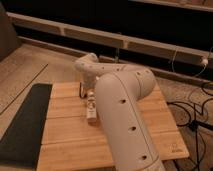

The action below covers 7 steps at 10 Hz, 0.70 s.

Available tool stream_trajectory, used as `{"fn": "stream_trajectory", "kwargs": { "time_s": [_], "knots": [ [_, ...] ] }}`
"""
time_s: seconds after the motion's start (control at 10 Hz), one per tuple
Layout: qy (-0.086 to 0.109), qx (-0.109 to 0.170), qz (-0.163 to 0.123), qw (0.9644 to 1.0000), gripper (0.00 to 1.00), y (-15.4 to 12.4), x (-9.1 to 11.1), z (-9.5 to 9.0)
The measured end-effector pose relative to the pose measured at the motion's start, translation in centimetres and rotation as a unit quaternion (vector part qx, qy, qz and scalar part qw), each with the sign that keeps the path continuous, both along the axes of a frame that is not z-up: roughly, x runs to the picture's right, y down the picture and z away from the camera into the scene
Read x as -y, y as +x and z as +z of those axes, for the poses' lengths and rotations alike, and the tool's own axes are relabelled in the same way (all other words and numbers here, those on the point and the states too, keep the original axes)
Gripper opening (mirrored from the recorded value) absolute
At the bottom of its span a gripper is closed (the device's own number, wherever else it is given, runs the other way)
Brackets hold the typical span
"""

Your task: Stand the bottle upright

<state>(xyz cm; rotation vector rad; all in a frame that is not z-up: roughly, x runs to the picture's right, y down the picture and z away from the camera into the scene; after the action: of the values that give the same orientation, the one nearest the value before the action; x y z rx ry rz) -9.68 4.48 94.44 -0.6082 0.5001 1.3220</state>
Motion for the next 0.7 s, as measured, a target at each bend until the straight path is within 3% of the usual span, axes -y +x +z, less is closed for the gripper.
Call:
{"fn": "stream_trajectory", "kwargs": {
  "time_s": [0.7],
  "knots": [
    [-0.033,-0.024,0.0,0.9992,0.65,1.1,-2.5,1.0]
  ]
}}
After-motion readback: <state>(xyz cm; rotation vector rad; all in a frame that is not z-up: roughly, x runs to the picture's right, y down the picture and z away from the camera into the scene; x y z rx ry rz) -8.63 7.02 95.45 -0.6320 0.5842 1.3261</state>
